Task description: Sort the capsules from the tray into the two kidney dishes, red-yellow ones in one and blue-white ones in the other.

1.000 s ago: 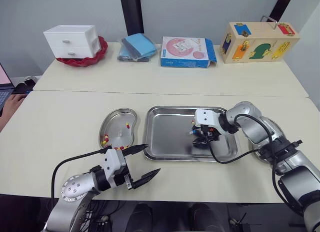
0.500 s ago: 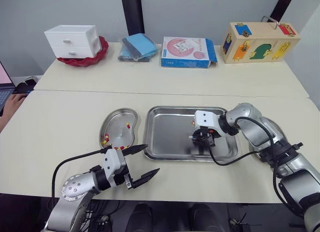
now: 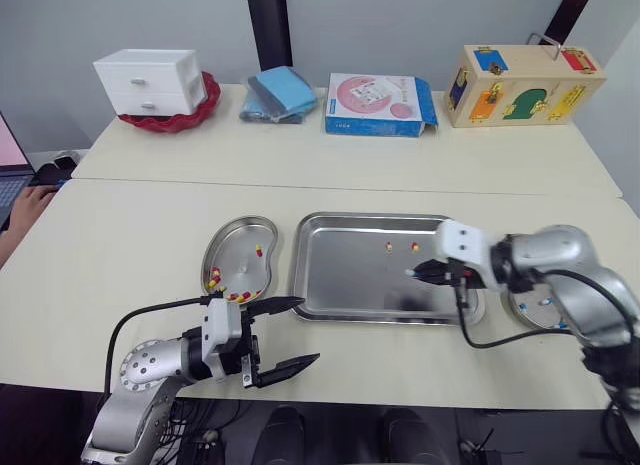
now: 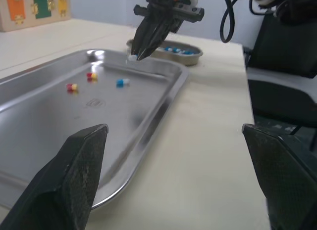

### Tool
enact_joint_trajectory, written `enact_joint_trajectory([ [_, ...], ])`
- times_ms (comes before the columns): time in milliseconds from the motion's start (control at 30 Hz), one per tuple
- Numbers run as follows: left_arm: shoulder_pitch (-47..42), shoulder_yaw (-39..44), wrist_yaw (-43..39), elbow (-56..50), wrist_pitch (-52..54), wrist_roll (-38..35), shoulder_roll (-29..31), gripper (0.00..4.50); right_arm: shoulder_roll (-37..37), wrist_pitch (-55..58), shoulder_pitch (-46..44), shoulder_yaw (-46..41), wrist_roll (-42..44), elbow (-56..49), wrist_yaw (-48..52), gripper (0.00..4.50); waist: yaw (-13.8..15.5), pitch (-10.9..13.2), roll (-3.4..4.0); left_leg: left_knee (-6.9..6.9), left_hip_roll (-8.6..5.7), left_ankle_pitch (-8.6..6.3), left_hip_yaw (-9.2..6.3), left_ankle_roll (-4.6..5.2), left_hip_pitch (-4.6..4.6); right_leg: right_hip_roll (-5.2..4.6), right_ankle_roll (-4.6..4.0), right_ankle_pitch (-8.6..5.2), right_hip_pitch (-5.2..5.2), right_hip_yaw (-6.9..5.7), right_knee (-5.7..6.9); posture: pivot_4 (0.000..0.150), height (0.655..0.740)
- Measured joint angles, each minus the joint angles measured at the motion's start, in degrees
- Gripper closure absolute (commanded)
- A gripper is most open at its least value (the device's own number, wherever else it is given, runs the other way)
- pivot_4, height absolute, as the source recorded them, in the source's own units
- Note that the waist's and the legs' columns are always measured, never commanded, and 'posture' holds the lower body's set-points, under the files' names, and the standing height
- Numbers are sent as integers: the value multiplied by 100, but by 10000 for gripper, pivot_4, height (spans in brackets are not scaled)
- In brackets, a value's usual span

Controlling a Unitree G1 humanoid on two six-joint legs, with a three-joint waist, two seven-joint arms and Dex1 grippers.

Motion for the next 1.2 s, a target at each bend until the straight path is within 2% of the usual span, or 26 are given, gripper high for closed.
enact_joint_trajectory([
  [300, -487, -124, -569, 495, -249, -111, -354, 0, -318, 1325, 1961, -2724, 435, -712, -541, 44989, -70, -6, 9, 1, 0, 0, 2, 1, 9, 2, 1, 0, 7, 4, 4, 1500, 7400],
  [433, -565, -165, -725, 703, -424, -114, -440, 0, -319, 1506, 2504, -3255, 420, -693, -787, 44989, -72, -8, 13, 3, 0, 0, 4, 1, 13, 2, 1, 0, 12, 6, 4, 1500, 7400],
  [533, -654, -166, -736, 859, -526, -113, -545, 0, -319, 1668, 2520, -3372, 436, -644, -1016, 44989, -73, -9, 13, 5, 0, 1, 3, 1, 15, 2, 3, 2, 15, 6, 5, 1500, 7400],
  [567, -677, -166, -740, 885, -562, -113, -554, 0, -317, 1718, 2502, -3380, 474, -631, -1111, 39407, -73, -9, 14, 5, 0, 1, 3, 2, 15, 2, 3, 2, 16, 7, 5, 1500, 7400],
  [633, -715, -166, -741, 906, -611, -113, -559, 0, -316, 1756, 2486, -3379, 491, -584, -1250, 36620, -70, -9, 13, 5, 0, 1, 4, 2, 14, 2, 3, 2, 16, 6, 4, 1500, 7400],
  [733, -727, -166, -726, 906, -628, -114, -578, 0, -314, 1707, 2507, -3380, 505, -501, -1487, 29373, -66, -9, 13, 4, 0, 1, 3, 2, 13, 2, 3, 1, 16, 6, 2, 1500, 7400],
  [967, -644, -70, -383, 780, -431, -113, -505, 0, -255, 1417, 2641, -3389, 639, -405, -1705, 10531, -68, -9, 14, 4, 0, 1, 3, 2, 15, 2, 3, 1, 17, 6, 3, 1500, 7400],
  [1067, -505, 205, 44, 530, -145, -103, -318, 0, -136, 1005, 2775, -3457, 740, -436, -1671, 483, -68, -8, 13, 4, 0, 1, 2, 2, 14, 2, 3, 1, 17, 6, 2, 1500, 7400],
  [1200, -34, 874, 1028, 59, 635, 16, 247, 0, 457, -280, 3148, -3675, 977, -634, -1479, 483, -76, -8, 13, 0, 2, 1, 2, 2, 16, 2, 4, 1, 17, 7, 1, 1500, 7400],
])
